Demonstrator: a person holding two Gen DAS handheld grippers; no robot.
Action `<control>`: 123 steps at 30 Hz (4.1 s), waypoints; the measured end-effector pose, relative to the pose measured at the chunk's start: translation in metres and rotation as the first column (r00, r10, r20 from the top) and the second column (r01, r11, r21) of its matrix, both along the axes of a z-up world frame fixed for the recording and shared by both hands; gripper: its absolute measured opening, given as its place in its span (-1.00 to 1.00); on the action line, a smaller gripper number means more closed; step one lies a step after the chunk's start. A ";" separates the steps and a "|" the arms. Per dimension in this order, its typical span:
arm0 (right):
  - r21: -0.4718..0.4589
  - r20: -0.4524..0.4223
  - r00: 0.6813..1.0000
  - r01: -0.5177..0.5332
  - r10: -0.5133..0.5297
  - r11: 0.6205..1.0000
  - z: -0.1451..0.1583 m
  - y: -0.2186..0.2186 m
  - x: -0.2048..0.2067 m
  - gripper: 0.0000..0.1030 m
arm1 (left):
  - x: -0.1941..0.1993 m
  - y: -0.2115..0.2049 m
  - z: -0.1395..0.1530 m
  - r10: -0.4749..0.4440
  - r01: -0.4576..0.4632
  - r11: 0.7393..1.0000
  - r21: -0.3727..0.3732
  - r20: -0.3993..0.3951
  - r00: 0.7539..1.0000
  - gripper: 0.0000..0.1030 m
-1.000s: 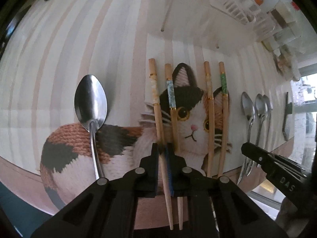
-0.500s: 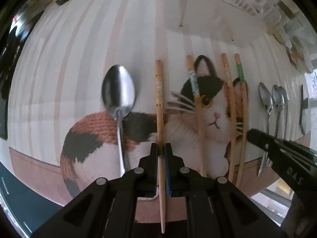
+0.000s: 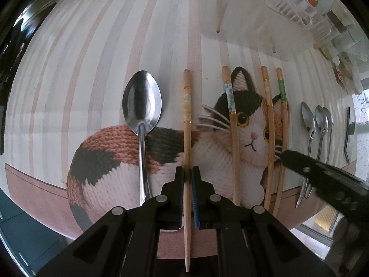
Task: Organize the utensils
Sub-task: 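Grasp the green-banded chopstick with the right tool, then lift both chopsticks into the clear tray and open both tools, then move both tools back over the remaining chopsticks, then grasp a wooden chopstick with the left tool while the right tool grasps another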
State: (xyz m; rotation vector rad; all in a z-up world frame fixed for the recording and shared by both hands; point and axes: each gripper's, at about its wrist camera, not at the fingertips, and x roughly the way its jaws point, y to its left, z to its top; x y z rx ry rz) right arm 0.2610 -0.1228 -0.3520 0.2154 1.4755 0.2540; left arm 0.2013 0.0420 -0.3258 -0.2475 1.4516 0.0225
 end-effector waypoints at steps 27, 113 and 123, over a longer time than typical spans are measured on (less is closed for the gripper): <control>-0.270 -0.020 0.993 -0.121 0.120 0.955 -0.015 0.020 -0.034 -0.83 | -0.006 0.009 0.006 0.002 -0.002 1.000 -0.003 -0.009 1.000 -0.85; -0.051 0.060 0.997 -0.049 0.052 0.997 0.001 0.039 -0.006 -0.52 | -0.003 0.033 0.037 0.135 -0.166 0.886 0.433 0.103 0.986 1.00; -0.168 0.030 1.000 0.007 -0.002 0.986 -0.014 -0.009 -0.014 -0.89 | 0.004 -0.026 0.021 0.055 -0.062 0.986 0.152 0.051 0.997 0.59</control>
